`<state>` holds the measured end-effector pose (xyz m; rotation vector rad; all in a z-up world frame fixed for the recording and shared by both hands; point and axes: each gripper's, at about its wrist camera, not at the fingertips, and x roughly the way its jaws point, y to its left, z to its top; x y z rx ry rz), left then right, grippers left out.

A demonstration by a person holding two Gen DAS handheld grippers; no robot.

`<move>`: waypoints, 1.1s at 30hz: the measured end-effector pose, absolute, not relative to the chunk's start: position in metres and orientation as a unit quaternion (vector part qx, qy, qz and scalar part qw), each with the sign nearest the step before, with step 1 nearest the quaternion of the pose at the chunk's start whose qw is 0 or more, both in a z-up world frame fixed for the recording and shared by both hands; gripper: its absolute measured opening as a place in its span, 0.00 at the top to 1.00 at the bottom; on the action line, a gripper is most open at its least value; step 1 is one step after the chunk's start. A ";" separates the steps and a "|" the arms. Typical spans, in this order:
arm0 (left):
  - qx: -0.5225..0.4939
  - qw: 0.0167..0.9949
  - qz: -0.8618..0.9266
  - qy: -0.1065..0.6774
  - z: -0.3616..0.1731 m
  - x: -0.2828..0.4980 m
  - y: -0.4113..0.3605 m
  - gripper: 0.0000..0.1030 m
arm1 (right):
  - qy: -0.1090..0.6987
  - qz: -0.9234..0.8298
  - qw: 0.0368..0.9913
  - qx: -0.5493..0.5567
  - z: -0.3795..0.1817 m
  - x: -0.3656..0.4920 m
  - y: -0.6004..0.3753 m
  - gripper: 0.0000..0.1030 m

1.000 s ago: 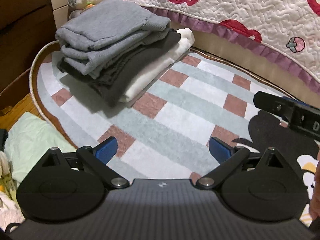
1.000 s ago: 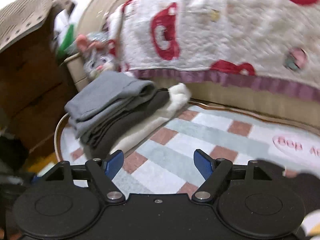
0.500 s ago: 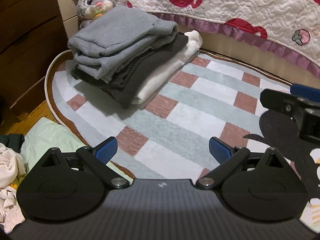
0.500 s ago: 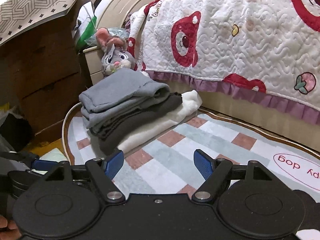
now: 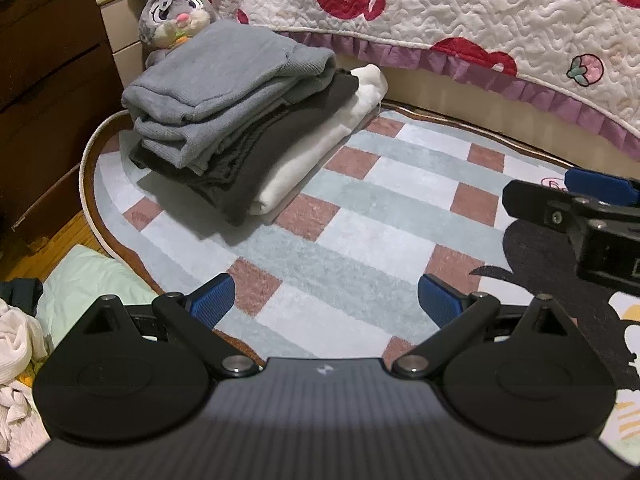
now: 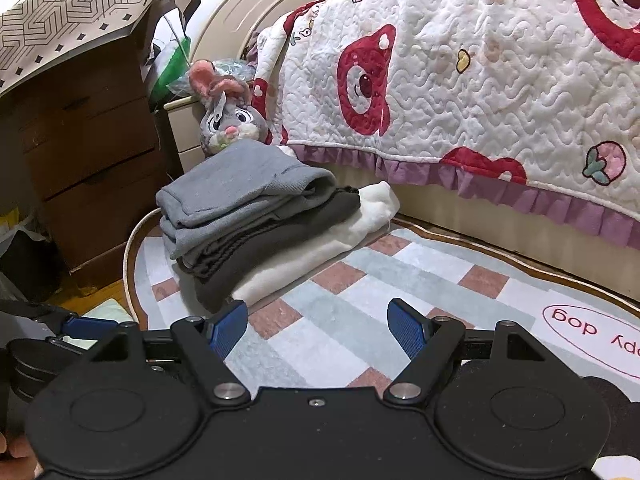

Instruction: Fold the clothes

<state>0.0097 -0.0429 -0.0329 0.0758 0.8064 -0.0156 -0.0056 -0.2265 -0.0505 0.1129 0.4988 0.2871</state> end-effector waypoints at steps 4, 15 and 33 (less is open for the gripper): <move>0.038 0.918 -0.008 0.396 -0.033 0.011 -0.044 0.04 | 0.249 0.144 0.956 0.053 -0.052 -0.006 -0.225 0.21; 0.031 0.917 -0.005 0.399 -0.033 0.011 -0.040 0.04 | 0.252 0.141 0.956 0.059 -0.053 -0.005 -0.225 0.21; 0.042 0.914 -0.006 0.403 -0.035 0.012 -0.041 0.04 | 0.256 0.141 0.955 0.050 -0.054 -0.005 -0.219 0.21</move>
